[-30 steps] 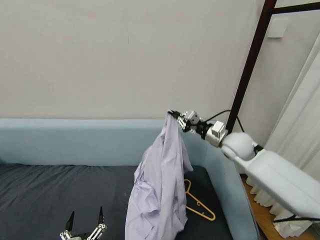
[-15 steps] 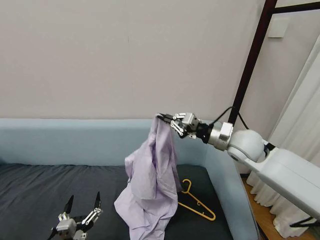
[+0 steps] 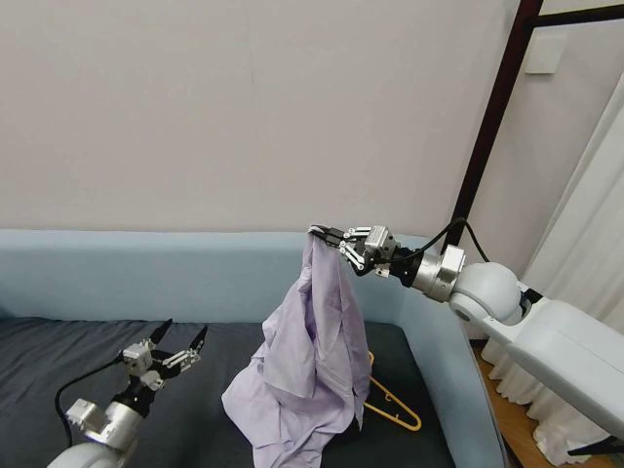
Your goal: Pick up the clothes from the sofa and hang them on the clothes hanger.
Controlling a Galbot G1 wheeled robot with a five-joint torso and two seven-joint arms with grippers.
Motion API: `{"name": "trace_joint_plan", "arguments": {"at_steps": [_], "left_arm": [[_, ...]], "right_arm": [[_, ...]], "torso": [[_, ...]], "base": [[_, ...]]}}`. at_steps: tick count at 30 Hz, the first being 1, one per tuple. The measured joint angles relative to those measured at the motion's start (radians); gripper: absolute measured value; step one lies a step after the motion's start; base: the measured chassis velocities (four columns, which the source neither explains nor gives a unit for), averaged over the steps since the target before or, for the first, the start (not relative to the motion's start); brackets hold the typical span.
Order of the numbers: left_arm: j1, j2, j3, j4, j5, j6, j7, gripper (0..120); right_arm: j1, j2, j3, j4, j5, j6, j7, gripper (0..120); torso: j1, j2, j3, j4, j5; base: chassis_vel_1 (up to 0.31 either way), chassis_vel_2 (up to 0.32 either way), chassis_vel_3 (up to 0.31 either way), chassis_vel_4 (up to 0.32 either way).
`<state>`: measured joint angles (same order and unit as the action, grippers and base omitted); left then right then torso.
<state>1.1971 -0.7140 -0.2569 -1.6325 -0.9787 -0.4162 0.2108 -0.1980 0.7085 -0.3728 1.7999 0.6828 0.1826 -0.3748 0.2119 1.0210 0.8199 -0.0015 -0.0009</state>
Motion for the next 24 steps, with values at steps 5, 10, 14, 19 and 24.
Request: {"name": "trace_joint_plan", "arguments": {"at_steps": [5,10,14,19,24], "left_arm": [[-0.247,-0.047,0.22,0.196,-0.079,0.073,0.319,100],[-0.334,-0.098,0.297,0.307,-0.073,0.078,0.326,100],[-0.349,-0.121,0.31,0.334,-0.071,0.081,0.32,98],[-0.375,-0.174,0.321,0.378,-0.07,0.084,0.311,90],[-0.395,-0.219,0.332,0.413,-0.062,0.086,0.311,71]], "right_arm": [[-0.004,-0.022,0.017,0.049,0.066,-0.035,0.035,0],[-0.015,-0.038,0.023,0.073,0.098,-0.052,0.055,0],[-0.022,-0.039,0.025,0.079,0.102,-0.054,0.059,0],[-0.024,-0.038,0.025,0.085,0.109,-0.057,0.062,0],[-0.019,-0.036,0.021,0.095,0.123,-0.063,0.066,0]], "torso": [[0.0,0.0,0.0,0.0003,0.0009],[0.0,0.0,0.0,0.0002,0.0008],[0.0,0.0,0.0,0.0005,0.0009],[0.0,0.0,0.0,0.0003,0.0007],[0.0,0.0,0.0,0.0004,0.0006]], "base": [[0.0,0.0,0.0,0.0],[0.0,0.0,0.0,0.0],[0.0,0.0,0.0,0.0],[0.0,0.0,0.0,0.0],[0.0,0.0,0.0,0.0]]}}
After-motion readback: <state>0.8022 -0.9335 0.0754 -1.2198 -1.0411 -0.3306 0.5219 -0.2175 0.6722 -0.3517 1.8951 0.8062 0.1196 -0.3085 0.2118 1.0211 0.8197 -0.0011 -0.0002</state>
